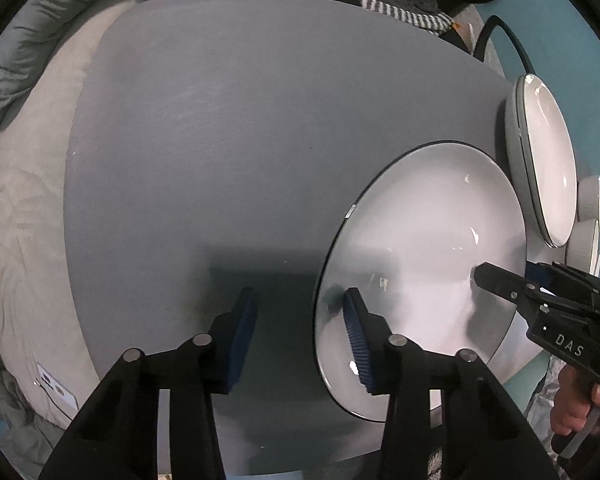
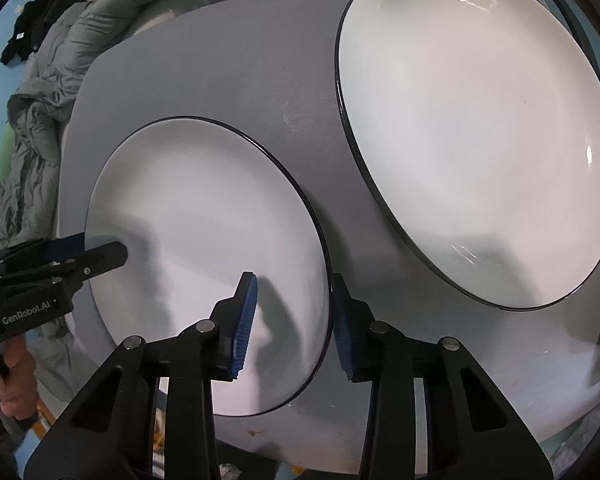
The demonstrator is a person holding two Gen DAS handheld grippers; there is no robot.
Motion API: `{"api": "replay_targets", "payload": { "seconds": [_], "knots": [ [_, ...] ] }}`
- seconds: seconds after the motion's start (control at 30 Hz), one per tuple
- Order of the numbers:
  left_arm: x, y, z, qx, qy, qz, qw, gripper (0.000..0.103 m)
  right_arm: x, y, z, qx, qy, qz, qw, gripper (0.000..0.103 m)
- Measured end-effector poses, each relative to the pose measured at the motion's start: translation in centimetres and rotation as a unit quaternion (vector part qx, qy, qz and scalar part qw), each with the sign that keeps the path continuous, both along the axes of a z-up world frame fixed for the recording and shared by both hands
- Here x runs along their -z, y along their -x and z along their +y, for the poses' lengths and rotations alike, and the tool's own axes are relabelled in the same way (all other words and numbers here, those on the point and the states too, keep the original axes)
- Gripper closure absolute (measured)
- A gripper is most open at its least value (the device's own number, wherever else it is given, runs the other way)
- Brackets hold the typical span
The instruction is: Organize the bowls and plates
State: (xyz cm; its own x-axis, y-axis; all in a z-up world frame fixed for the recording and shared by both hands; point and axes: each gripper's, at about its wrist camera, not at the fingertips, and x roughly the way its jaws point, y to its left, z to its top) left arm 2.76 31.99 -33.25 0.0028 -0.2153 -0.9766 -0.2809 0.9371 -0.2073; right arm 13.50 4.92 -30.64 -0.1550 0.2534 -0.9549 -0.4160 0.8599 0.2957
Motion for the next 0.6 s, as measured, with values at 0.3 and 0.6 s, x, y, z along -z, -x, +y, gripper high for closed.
{"api": "replay_targets", "payload": {
  "seconds": [0.3,0.6],
  "knots": [
    [-0.1,0.0,-1.4,0.030,0.017,-0.001,0.9994,0.079,0.2,0.2,1.1,-0.008,0.015,-0.001,1.000,0.075],
    [-0.1,-0.7,-1.9,0.027,0.019,0.004,0.9995,0.081,0.1,-0.2,1.0,-0.011,0.019,0.005,1.000,0.078]
  ]
}}
